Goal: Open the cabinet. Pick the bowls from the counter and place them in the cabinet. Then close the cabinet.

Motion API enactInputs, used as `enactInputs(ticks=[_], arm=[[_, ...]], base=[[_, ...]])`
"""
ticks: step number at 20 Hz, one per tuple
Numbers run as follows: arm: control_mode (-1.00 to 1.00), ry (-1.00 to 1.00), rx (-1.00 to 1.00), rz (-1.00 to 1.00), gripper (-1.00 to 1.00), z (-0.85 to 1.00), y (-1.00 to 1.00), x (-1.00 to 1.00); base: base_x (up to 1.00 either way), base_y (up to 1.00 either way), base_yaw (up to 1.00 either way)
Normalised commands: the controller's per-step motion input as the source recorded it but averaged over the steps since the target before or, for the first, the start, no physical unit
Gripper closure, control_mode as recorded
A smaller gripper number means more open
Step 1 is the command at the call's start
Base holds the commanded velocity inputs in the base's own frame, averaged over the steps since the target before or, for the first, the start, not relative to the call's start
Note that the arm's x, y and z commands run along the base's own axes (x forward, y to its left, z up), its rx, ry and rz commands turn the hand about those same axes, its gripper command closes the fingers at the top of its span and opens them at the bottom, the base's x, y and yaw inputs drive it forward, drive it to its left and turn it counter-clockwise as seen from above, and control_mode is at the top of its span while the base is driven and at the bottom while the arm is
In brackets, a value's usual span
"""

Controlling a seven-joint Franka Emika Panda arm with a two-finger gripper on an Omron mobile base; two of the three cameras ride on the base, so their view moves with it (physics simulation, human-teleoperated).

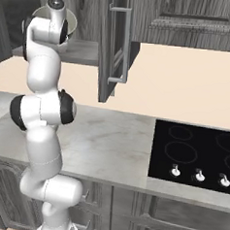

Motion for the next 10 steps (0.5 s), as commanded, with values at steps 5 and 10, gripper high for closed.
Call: enactInputs(ticks=[5, 10], arm=[[-1.0, 0.0, 0.0, 0.0, -1.0, -0.01, 0.0, 0.0], [-1.0, -0.11, 0.0, 0.0, -1.0, 0.17, 0.0, -0.33]], base=[[0.0, 0.0, 0.0], [0.0, 0.0, 0.0]])
